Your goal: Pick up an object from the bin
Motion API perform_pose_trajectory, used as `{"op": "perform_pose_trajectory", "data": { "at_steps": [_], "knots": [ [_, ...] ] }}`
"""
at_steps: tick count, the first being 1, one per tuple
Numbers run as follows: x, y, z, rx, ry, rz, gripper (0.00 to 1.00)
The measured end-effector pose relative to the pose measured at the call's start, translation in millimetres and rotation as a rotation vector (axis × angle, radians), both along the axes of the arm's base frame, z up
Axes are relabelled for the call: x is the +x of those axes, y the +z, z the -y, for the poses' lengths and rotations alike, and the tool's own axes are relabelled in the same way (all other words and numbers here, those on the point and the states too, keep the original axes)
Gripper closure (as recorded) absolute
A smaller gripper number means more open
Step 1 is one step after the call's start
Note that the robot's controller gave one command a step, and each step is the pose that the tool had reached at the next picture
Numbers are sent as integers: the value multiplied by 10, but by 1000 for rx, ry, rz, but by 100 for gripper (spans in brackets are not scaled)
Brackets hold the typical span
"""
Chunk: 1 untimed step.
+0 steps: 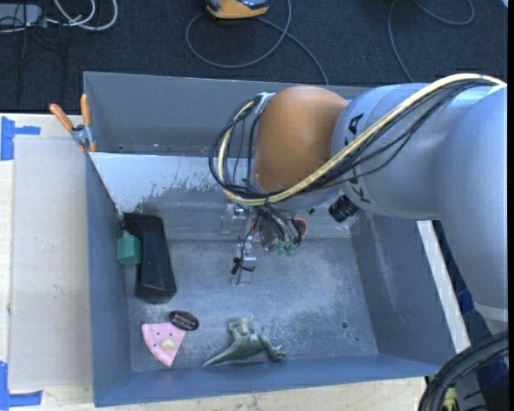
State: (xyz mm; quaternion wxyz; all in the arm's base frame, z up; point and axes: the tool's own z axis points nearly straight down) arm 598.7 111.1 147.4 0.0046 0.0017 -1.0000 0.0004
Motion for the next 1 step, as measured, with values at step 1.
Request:
{"op": "perform_pose_trajectory", "data": {
  "at_steps": [1],
  "knots": [
    [19,49,5,1,-3,8,0]
  ]
}}
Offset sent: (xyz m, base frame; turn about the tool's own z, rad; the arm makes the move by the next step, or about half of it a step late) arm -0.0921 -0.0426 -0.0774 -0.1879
